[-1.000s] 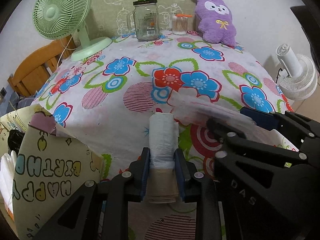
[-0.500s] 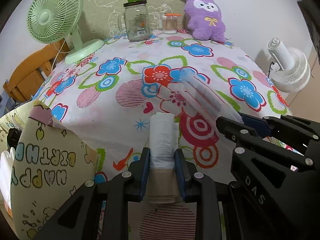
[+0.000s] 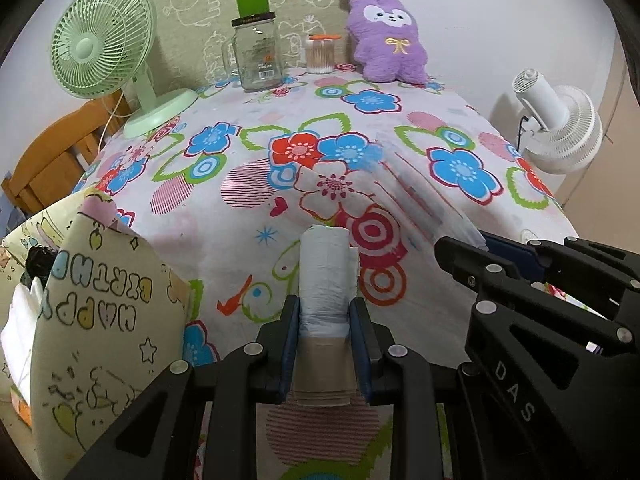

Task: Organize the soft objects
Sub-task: 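Grasp the clear red-striped plastic bag with the right gripper while the left holds the pad, then carry the white pad and plastic bag over the fabric box with both grippers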

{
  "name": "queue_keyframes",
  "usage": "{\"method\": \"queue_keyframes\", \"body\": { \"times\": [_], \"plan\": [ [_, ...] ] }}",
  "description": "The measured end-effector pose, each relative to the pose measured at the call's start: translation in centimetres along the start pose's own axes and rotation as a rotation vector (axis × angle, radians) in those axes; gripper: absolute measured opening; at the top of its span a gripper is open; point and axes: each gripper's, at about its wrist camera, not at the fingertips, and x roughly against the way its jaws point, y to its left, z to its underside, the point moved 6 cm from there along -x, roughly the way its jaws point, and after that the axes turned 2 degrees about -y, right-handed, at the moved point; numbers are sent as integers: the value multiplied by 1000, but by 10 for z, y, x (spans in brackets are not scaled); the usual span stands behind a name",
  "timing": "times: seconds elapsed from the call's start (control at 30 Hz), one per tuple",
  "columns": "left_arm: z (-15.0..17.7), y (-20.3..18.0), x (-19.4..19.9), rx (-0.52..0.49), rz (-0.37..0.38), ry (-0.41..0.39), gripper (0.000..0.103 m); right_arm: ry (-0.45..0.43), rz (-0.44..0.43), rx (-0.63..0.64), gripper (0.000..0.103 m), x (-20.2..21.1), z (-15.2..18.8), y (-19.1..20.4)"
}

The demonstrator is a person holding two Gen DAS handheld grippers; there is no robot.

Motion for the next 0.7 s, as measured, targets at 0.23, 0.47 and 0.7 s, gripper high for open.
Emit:
{"method": "queue_keyframes", "body": {
  "times": [0.23, 0.47, 0.7],
  "plan": [
    [7, -6, 13, -25, 11, -16, 24, -17, 19, -23, 16, 16, 10, -1],
    [11, -12, 30, -42, 23, -41, 24, -42, 35, -43, 16, 34, 16, -2],
    [14, -16, 48, -56, 35, -71, 24, -76, 50, -54, 16, 56, 21, -2]
  ]
}}
